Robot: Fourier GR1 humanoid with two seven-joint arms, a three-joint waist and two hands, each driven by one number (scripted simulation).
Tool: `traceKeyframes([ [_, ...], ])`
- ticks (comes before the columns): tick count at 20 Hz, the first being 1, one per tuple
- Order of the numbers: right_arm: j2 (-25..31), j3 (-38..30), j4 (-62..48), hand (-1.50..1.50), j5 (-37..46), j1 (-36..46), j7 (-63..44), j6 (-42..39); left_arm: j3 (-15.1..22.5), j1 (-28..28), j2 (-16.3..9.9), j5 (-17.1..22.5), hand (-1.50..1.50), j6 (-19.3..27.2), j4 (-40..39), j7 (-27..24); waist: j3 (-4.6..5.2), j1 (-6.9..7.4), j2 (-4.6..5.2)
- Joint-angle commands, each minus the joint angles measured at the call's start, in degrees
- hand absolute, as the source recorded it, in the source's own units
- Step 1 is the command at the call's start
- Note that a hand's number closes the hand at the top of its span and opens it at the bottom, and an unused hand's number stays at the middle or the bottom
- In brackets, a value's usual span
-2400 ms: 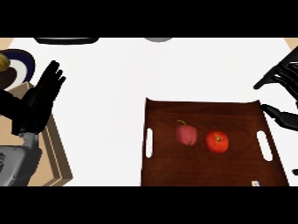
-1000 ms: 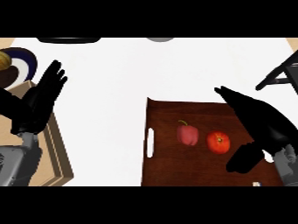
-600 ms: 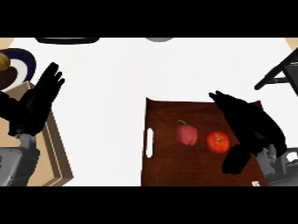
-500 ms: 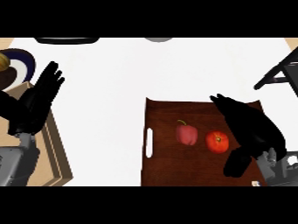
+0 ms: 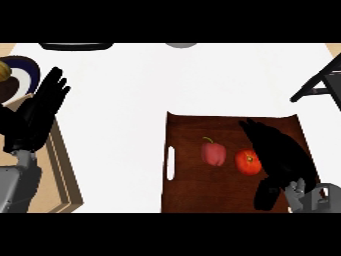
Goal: Pick the tomato from the tray and place it in the tiered shelf
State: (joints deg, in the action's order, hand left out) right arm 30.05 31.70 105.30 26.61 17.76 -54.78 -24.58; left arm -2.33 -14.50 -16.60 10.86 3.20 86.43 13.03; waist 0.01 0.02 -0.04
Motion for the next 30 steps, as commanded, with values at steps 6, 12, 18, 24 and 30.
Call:
traceKeyframes([
  [6,-6.9,-0.8,-1.4,-1.5,9.0,-4.3,-0.6,-1.8,-2.7,1.9,-0.1,-0.6,0.0,-2.8,0.4,-1.7,-0.01,0.05,0.0],
  [12,-8.1,-4.9,-6.3,-1.5,12.8,-6.3,7.1,-1.7,0.4,1.4,4.6,-4.0,0.0,0.2,1.7,0.5,-0.02,-0.03,0.0],
  [18,-12.2,-5.4,-13.4,-1.5,17.6,-8.0,12.7,1.5,-4.0,0.7,2.0,-2.0,0.0,-3.9,-0.9,-0.6,-0.02,-0.02,0.03],
  [24,-15.9,-7.7,-19.8,1.5,20.4,-6.4,15.9,0.7,-1.3,1.5,5.2,-5.8,0.0,-1.5,1.8,0.6,-0.02,0.02,0.03],
  [30,-13.2,-5.1,-22.2,1.5,26.2,-6.5,23.8,4.2,-3.3,-1.9,4.3,-4.5,0.0,-3.4,-2.7,0.1,-0.02,-0.08,0.04],
])
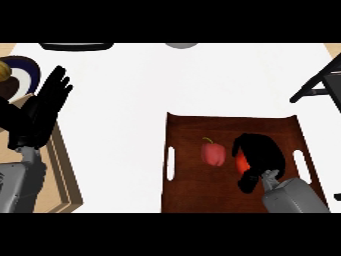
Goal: Pick the tomato from the tray and place it in the tiered shelf
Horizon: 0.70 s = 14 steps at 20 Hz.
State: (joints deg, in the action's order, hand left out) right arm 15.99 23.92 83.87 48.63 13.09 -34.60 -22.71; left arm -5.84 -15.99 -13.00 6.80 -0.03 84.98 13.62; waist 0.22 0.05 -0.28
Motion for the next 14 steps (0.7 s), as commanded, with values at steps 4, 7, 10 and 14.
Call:
traceKeyframes([
  [4,-1.5,-0.2,-4.8,1.5,5.6,1.1,7.8,7.0,-2.3,1.9,-1.4,1.7,0.0,-3.1,0.1,-1.2,-0.23,0.17,0.31],
  [7,-9.6,4.3,1.6,1.5,8.1,0.6,-3.6,4.2,-0.8,1.2,-0.3,0.0,0.0,-0.3,4.1,2.5,-0.23,0.18,0.17],
  [10,-15.6,14.9,4.3,1.5,12.3,-7.1,-11.7,11.4,-0.4,-1.2,0.2,-1.0,0.0,0.0,-0.1,0.8,-0.22,-0.37,0.19],
  [14,-15.8,18.7,9.1,1.5,10.5,-5.7,-19.0,15.6,1.3,4.2,2.5,-1.9,0.0,0.3,2.3,-1.9,-0.23,0.31,0.12],
])
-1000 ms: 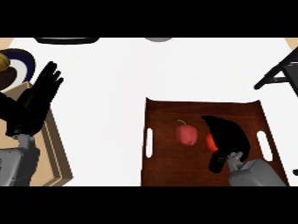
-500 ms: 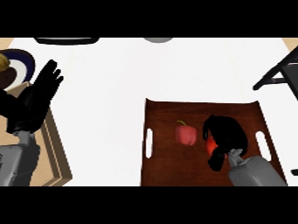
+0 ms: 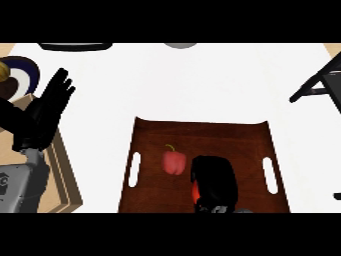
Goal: Pick the tomato from the tray and place it in the tiered shelf
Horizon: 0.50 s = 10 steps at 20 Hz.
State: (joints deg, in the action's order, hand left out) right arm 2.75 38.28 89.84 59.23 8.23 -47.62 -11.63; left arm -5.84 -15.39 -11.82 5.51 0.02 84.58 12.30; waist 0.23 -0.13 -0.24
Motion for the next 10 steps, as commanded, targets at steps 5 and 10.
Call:
traceKeyframes([
  [5,-2.7,4.9,13.8,1.5,-0.1,0.6,-8.0,11.9,-0.1,2.1,0.3,1.0,0.0,-1.0,2.4,-0.2,-0.25,-0.04,-0.13],
  [10,-2.7,6.4,24.1,1.5,6.9,5.3,-14.3,16.9,-0.7,1.3,-1.5,0.4,0.0,-1.1,2.8,1.6,-0.21,-0.15,-0.29],
])
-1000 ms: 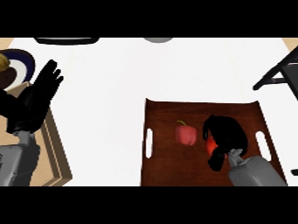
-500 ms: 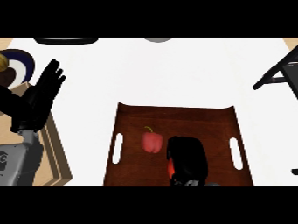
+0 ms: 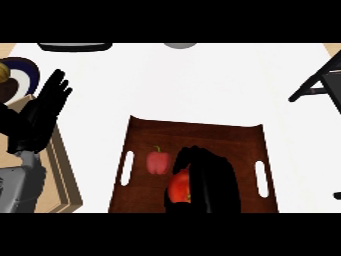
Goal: Pick the tomato from the tray and place it in the tiered shelf
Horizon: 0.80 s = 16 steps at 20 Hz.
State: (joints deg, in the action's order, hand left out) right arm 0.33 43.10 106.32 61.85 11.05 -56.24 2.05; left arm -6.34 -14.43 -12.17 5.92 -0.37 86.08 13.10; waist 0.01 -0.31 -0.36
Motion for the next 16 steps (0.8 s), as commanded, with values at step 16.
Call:
traceKeyframes([
  [16,2.6,-27.6,28.7,1.5,4.5,17.0,-11.4,-22.8,1.0,2.1,1.2,-1.0,0.0,0.3,2.0,0.0,0.05,0.18,0.23],
])
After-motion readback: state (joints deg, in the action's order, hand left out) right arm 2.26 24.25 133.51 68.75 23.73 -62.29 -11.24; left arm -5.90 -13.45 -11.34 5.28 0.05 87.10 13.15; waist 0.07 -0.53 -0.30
